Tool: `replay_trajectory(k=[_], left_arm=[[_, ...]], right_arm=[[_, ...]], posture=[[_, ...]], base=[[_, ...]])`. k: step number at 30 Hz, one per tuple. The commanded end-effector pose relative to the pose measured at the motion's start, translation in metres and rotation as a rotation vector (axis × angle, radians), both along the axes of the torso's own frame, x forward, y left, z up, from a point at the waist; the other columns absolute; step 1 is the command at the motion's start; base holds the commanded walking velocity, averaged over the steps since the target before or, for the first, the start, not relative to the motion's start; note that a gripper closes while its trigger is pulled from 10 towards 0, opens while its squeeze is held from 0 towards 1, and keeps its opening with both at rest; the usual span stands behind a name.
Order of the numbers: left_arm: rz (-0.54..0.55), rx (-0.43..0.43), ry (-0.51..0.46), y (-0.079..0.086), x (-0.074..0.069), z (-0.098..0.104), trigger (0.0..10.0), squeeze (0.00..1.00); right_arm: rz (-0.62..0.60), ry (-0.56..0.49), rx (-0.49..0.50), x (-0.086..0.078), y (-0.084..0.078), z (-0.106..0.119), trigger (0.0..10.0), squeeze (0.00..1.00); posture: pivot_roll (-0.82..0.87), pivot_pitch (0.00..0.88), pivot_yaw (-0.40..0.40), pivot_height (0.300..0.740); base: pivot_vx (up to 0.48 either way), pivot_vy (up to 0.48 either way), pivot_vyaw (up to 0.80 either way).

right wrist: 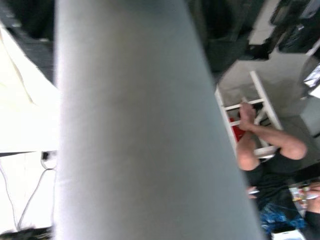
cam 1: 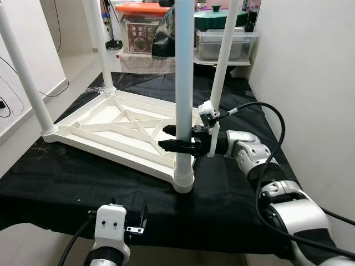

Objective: Building children table

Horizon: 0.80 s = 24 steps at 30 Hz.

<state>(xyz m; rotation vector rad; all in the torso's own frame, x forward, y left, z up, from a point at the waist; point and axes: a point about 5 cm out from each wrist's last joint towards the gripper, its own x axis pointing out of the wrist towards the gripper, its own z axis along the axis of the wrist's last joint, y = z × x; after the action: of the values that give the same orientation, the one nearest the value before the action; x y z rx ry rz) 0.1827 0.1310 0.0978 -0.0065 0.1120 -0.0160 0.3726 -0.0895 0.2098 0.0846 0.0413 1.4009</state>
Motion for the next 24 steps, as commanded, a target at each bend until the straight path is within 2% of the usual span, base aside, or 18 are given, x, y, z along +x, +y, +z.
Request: replay_trajectory(k=[1, 7, 9, 10, 14, 15, 16, 17, 18, 19, 20, 21, 22, 24], left_arm=[[-0.001, 0.001, 0.008, 0.0, -0.001, -0.002, 10.0, 0.0], [-0.002, 0.003, 0.012, 0.0, -0.001, -0.002, 10.0, 0.0], [-0.002, 0.003, 0.012, 0.0, 0.0, -0.003, 10.0, 0.0], [-0.002, 0.003, 0.012, 0.0, 0.0, -0.003, 10.0, 0.0], [-0.005, 0.005, 0.013, 0.0, 0.0, -0.003, 10.0, 0.0], [-0.005, 0.005, 0.013, 0.0, 0.0, -0.003, 10.0, 0.0], [-0.005, 0.005, 0.013, 0.0, 0.0, -0.003, 10.0, 0.0], [-0.006, 0.006, 0.013, 0.0, 0.0, -0.003, 10.0, 0.0], [-0.006, 0.006, 0.013, 0.0, 0.0, -0.003, 10.0, 0.0], [-0.008, 0.006, 0.014, 0.001, 0.001, -0.003, 10.0, 0.0], [-0.008, 0.006, 0.014, 0.001, 0.001, -0.003, 10.0, 0.0], [-0.01, 0.007, 0.015, 0.001, 0.001, -0.003, 10.0, 0.0], [-0.01, 0.007, 0.015, 0.001, 0.001, -0.003, 10.0, 0.0], [-0.013, 0.008, 0.016, 0.001, 0.001, -0.003, 10.0, 0.0]], right_arm=[[0.005, -0.016, -0.007, 0.0, 0.009, 0.001, 0.0, 0.0], [-0.071, -0.019, 0.01, 0.001, 0.013, -0.007, 0.0, 0.0], [-0.175, -0.01, 0.022, 0.004, 0.013, -0.014, 0.0, 0.0], [-0.175, -0.01, 0.022, 0.004, 0.013, -0.014, 0.0, 0.0], [-0.535, 0.02, 0.035, 0.017, 0.006, -0.022, 0.0, 0.0], [-0.595, 0.02, 0.036, 0.019, 0.003, -0.023, 0.0, 0.0], [-0.595, 0.02, 0.036, 0.019, 0.003, -0.023, 0.0, 0.0], [-1.025, 0.036, -0.009, 0.029, -0.022, -0.031, 0.0, 0.0], [-1.025, 0.036, -0.009, 0.029, -0.022, -0.031, 0.0, 0.0], [-1.253, 0.036, -0.04, 0.03, -0.038, -0.035, 0.0, 0.0], [-1.253, 0.036, -0.04, 0.03, -0.038, -0.035, 0.0, 0.0], [-1.443, 0.068, -0.038, 0.028, -0.05, -0.039, 0.0, 0.0], [-1.443, 0.068, -0.038, 0.028, -0.05, -0.039, 0.0, 0.0], [-1.591, 0.111, -0.027, 0.025, -0.06, -0.043, 0.0, 0.0]], posture=[[0.07, 0.0, -0.043, 0.74], [0.07, 0.0, -0.041, 0.74], [0.07, 0.0, -0.04, 0.74], [0.07, 0.0, -0.04, 0.74], [0.06, 0.0, -0.037, 0.74], [0.06, 0.0, -0.037, 0.74], [0.06, 0.0, -0.037, 0.74], [0.05, 0.0, -0.033, 0.74], [0.05, 0.0, -0.033, 0.74], [0.05, 0.0, -0.03, 0.74], [0.05, 0.0, -0.03, 0.74], [0.05, 0.0, -0.028, 0.74], [0.05, 0.0, -0.028, 0.74], [0.05, 0.0, -0.028, 0.74]], base=[[0.0, 0.0, 0.0], [0.0, 0.0, 0.0], [0.0, 0.0, 0.0], [0.0, 0.0, 0.0], [0.0, 0.0, 0.0], [0.0, 0.0, 0.0], [0.0, 0.0, 0.0], [0.0, 0.0, 0.0], [0.0, 0.0, 0.0], [0.0, 0.0, 0.0], [0.0, 0.0, 0.0], [0.0, 0.0, 0.0], [0.0, 0.0, 0.0], [0.0, 0.0, 0.0]])
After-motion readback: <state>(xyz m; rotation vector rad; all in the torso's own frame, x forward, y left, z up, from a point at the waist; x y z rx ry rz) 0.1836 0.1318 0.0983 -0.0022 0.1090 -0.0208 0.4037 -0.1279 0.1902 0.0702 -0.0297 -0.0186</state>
